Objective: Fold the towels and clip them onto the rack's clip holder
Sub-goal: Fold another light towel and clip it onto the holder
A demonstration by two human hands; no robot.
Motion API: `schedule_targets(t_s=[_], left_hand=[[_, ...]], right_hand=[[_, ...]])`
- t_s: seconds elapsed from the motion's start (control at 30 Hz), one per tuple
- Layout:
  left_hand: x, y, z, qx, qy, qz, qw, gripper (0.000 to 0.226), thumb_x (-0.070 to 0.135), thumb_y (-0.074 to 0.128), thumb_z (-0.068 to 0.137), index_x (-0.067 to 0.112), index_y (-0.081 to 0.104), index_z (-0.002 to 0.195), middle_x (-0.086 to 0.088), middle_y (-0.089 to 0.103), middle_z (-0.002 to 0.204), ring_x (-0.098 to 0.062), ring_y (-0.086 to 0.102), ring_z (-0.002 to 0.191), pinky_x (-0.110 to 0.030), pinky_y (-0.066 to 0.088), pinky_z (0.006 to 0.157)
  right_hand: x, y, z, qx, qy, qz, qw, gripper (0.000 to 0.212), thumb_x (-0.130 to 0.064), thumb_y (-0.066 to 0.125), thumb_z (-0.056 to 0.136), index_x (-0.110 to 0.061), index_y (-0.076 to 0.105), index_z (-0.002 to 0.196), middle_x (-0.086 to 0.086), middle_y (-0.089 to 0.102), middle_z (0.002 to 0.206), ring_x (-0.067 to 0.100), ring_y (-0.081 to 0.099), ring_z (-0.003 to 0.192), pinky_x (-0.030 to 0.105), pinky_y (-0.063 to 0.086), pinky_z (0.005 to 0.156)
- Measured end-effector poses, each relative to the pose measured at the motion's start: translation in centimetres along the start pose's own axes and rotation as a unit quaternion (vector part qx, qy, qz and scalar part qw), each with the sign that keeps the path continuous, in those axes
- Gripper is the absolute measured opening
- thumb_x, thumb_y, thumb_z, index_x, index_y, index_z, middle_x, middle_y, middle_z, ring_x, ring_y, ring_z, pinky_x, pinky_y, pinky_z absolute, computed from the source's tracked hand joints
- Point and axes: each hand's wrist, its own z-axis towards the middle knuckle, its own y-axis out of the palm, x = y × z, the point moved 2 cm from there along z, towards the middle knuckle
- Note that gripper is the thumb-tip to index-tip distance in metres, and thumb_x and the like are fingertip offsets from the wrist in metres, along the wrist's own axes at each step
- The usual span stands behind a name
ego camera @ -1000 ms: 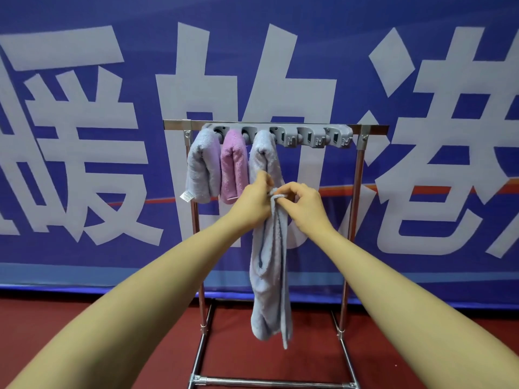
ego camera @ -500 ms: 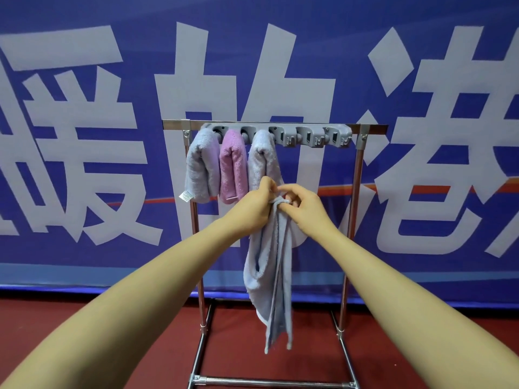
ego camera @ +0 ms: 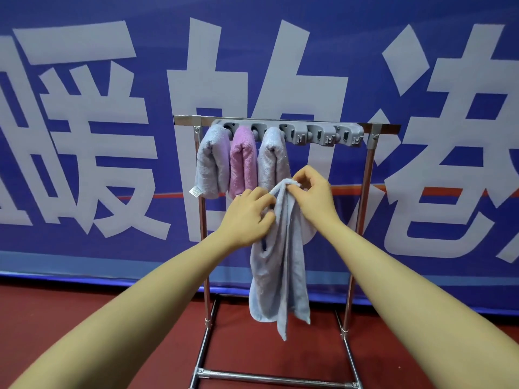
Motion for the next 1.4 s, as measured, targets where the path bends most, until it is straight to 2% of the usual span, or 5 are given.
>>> schedule_targets(t_s=[0.2,0.37,0.8,1.1,1.4], left_hand=[[-1.2,1.3,-1.2,-0.106,-0.032,0.098,0.989,0.065,0.074,0.024,0.077,0.017,0.054,0.068,0.002,0.048,0.073,-0.019,0.045,0.075,-0.030,0.028,0.067],[-2.8,0.9,-1.7,-0.087,-0.071,0.100,0.989,0.032,0.038,0.048,0.093,0.015,0.051,0.070,-0.003,0.056,0.078,-0.028,0.054,0.079,-0.033,0.031,0.071],[-3.7,-3.7,2.2,0.000,-0.119,0.077,0.990,0.028,0.030,0.060,0.085,0.010,0.048,0.068,-0.003,0.051,0.075,-0.029,0.054,0.073,-0.031,0.029,0.060],[-3.7,-4.2,2.1,0.013,-0.153,-0.066,0.986,0.028,0.009,0.053,0.087,0.013,0.047,0.114,0.000,0.055,0.091,-0.025,0.055,0.082,-0.037,0.046,0.069],[-4.0,-2.9,1.3,0.060,-0.221,-0.005,0.973,0.011,0.004,0.043,0.083,0.009,0.051,0.089,-0.010,0.063,0.083,-0.033,0.055,0.077,-0.034,0.038,0.054]], right_hand=[[-0.1,0.3,0.6,0.061,-0.007,-0.045,0.997,0.014,-0.007,0.056,0.087,-0.013,0.049,0.076,-0.008,0.051,0.066,0.016,0.048,0.067,0.042,0.046,0.069],[0.6,-0.6,0.8,0.115,0.028,-0.079,0.990,0.029,-0.009,0.052,0.090,-0.025,0.040,0.069,-0.010,0.047,0.065,0.023,0.048,0.072,0.048,0.046,0.070],[3.6,-1.8,-0.1,0.037,0.087,-0.149,0.984,0.013,-0.013,0.054,0.090,-0.016,0.049,0.078,-0.003,0.055,0.070,0.024,0.053,0.070,0.047,0.048,0.074],[2.8,-0.9,-0.2,-0.006,0.049,-0.182,0.982,0.011,-0.009,0.046,0.090,-0.010,0.057,0.089,0.001,0.056,0.091,0.018,0.052,0.075,0.039,0.045,0.067],[2.0,0.5,-0.3,-0.017,-0.019,-0.227,0.974,0.014,0.003,0.039,0.084,-0.008,0.047,0.083,0.004,0.052,0.087,0.025,0.048,0.080,0.039,0.041,0.074]])
